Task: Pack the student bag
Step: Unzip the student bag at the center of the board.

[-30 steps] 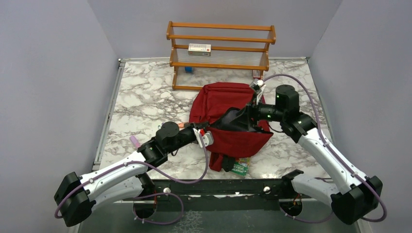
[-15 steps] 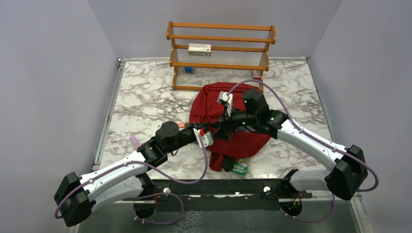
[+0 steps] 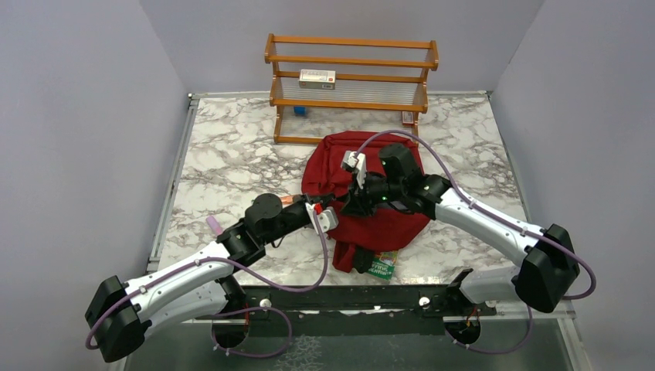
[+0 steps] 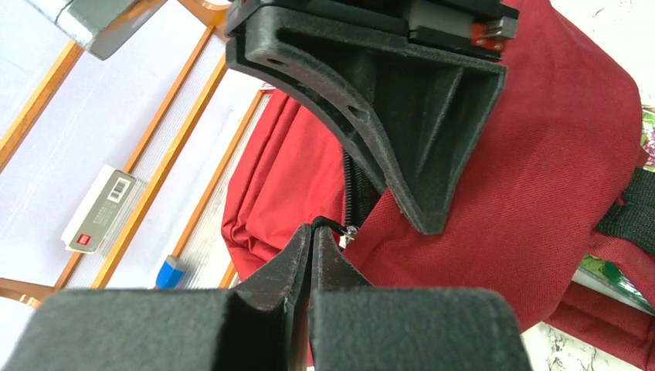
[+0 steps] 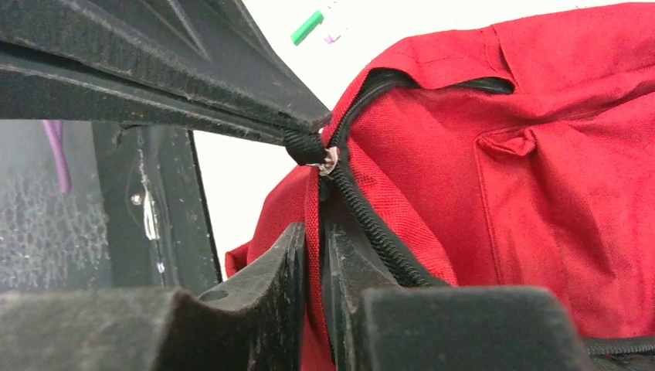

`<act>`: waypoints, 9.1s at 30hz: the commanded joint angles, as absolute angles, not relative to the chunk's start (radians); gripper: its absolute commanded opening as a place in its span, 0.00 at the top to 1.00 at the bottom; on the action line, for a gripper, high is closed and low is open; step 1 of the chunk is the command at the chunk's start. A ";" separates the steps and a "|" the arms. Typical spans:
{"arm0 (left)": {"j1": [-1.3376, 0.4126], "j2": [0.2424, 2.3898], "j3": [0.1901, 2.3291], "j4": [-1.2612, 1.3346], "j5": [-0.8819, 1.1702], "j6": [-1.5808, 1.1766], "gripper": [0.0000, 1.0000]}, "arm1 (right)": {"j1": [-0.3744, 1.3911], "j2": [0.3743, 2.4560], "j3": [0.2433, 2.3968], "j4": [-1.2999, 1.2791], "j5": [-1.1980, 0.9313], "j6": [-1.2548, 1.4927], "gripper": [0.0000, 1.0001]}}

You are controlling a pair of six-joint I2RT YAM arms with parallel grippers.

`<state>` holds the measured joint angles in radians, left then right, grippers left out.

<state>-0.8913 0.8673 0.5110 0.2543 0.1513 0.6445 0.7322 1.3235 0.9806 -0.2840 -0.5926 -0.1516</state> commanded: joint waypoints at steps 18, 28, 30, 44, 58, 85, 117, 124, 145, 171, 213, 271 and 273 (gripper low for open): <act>-0.812 0.932 0.487 0.400 -0.173 0.604 1.00 | 0.739 1.197 1.078 -0.635 -0.657 -0.213 1.00; -0.647 1.063 0.517 0.436 -0.087 0.565 1.00 | 0.739 1.115 1.074 -0.667 -0.672 -0.192 1.00; -0.625 1.096 0.535 0.436 -0.102 0.561 1.00 | 0.739 1.110 1.071 -0.675 -0.683 -0.193 1.00; -0.504 1.272 0.574 0.488 0.065 0.476 1.00 | 0.739 0.991 1.060 -0.655 -0.711 -0.165 1.00; -0.500 1.172 0.574 0.548 0.022 0.103 0.64 | 0.739 1.113 1.028 -0.734 -0.503 -0.007 0.86; -0.500 1.056 0.619 0.195 -0.119 -0.347 0.39 | 0.739 1.164 1.128 -0.462 -0.018 0.048 0.42; -0.500 0.997 0.622 0.166 -0.121 -0.308 0.38 | 0.990 1.381 1.194 -0.875 0.276 1.033 0.59; -0.500 0.996 0.651 0.141 -0.009 -0.318 0.38 | 0.990 1.171 1.115 -0.616 0.382 1.008 0.99; -0.501 0.985 0.644 0.328 0.350 -0.272 0.29 | 0.990 0.918 1.089 -0.230 0.625 0.482 0.99; -0.666 1.168 0.707 0.327 0.340 -0.587 0.30 | 0.989 0.832 0.900 -0.225 0.532 0.597 0.99; -0.647 1.186 0.701 0.280 0.261 -0.602 1.00 | 0.990 0.787 0.877 -0.247 0.572 0.614 0.99; -0.764 1.182 0.653 0.620 0.469 0.166 0.12 | 0.850 1.153 1.056 -0.262 0.579 0.817 0.87; -0.776 1.196 0.652 0.620 0.405 0.167 0.11 | 0.846 1.153 1.058 -0.251 0.564 0.818 0.87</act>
<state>-0.7452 1.1702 0.6289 0.5869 0.5457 0.1295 0.8597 1.1477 1.0237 -0.3058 0.6281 0.7971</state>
